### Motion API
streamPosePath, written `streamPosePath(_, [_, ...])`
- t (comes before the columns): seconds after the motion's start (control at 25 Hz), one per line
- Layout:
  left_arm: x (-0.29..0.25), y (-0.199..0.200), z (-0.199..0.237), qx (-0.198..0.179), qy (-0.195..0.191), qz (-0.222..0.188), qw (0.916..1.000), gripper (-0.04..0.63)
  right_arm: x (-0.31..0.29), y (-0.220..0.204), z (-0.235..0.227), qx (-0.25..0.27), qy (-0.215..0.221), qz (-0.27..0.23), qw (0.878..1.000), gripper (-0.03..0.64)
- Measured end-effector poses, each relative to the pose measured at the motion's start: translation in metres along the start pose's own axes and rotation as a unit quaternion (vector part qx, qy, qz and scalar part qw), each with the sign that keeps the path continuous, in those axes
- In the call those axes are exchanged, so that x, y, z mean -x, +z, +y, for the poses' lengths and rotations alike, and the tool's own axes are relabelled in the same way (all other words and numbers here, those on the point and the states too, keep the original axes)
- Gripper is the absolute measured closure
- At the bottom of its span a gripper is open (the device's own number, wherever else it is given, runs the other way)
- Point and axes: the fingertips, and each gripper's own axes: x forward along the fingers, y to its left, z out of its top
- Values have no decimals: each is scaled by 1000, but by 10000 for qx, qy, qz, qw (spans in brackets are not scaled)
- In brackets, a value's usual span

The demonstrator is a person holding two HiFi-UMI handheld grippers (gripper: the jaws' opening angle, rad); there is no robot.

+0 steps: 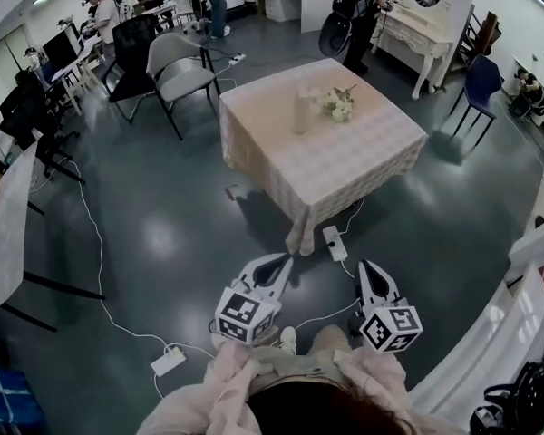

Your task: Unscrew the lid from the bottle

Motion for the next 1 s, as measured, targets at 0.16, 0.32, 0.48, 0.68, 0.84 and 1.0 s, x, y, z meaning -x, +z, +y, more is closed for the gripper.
streamPosePath(0.16, [-28,3,30,-7,-34,56,10000,568,-39,5,-16,-106,-71,28,9999,604])
streamPosePath(0.32, [-63,-3,63,22,29,191,9998,568,-88,6,-37,-136,-30,118,9998,604])
streamPosePath(0.48, [-115,-5,97,50,52,279,9996,568,-145,12,-68,-194,27,169,9997,604])
streamPosePath(0.68, [-198,18,155,136,326,223,9991,568,-229,36,-113,-173,205,315,9991,604])
streamPosePath(0.84, [-267,36,200,170,501,175,9984,568,-302,57,-152,-139,434,437,9980,604])
streamPosePath(1.0, [-321,51,237,169,733,89,9971,568,-365,80,-180,15,758,512,9958,604])
